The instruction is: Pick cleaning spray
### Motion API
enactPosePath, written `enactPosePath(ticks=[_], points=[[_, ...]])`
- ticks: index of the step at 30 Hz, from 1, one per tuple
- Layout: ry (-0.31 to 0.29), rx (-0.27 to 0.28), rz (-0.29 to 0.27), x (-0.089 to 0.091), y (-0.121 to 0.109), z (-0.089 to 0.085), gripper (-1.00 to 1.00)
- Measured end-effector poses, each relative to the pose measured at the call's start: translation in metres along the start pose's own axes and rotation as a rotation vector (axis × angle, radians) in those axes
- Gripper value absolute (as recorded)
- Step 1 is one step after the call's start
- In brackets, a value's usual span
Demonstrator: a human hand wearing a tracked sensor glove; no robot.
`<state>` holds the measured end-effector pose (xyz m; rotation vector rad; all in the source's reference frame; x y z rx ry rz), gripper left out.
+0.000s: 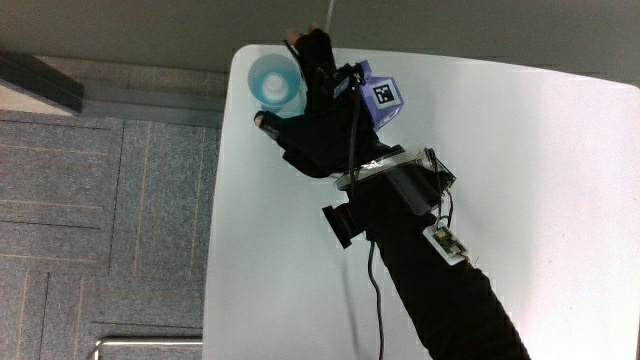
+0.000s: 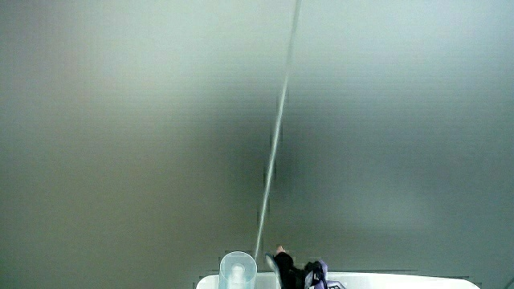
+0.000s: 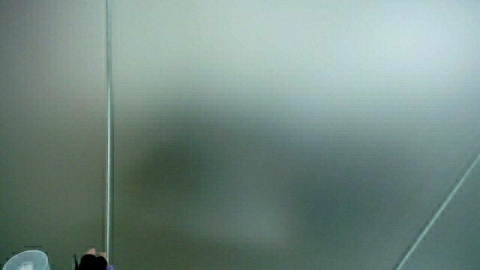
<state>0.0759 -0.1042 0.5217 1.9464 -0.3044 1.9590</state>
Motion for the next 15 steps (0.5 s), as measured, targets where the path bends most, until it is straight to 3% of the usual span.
enactPosePath(ticks=[6, 8, 11, 15], points=[[0.025, 0.027, 0.010, 0.0025, -0.0017, 0.0014, 1.00], [0.008, 0.030, -0.019, 0.0019, -0.0025, 0.0007, 1.00], [0.055, 0.024, 0.002, 0.0044, -0.0023, 0.0014, 1.00], [0.051, 0.033, 0.003, -0.0023, -0.0058, 0.0054, 1.00]])
